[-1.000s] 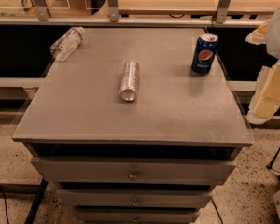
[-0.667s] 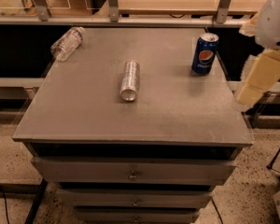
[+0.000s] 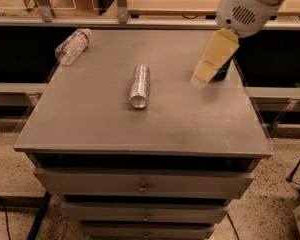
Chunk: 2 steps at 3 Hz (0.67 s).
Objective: Place redbull can upright
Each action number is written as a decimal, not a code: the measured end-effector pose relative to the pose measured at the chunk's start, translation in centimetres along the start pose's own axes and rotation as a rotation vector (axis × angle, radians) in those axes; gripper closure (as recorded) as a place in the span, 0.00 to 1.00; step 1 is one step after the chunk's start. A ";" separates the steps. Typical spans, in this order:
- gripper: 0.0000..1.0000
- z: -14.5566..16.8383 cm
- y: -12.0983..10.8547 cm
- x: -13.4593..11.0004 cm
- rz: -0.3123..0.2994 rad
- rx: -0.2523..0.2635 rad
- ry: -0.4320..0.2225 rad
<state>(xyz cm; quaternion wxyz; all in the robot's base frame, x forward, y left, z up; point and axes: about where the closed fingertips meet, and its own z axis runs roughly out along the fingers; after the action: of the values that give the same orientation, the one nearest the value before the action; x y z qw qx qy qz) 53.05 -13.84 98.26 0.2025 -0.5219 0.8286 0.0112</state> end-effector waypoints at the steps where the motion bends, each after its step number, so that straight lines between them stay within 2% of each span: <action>1: 0.00 0.3 0.2 -1.1 0.074 -0.003 -0.007; 2: 0.00 0.2 0.2 -1.0 0.075 -0.002 -0.007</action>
Offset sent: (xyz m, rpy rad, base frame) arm 0.0040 0.0121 0.0007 0.0291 0.0160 -0.0601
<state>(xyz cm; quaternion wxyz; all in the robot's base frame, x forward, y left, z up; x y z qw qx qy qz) 53.33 -12.85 98.35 0.2042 -0.4904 0.8470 0.0214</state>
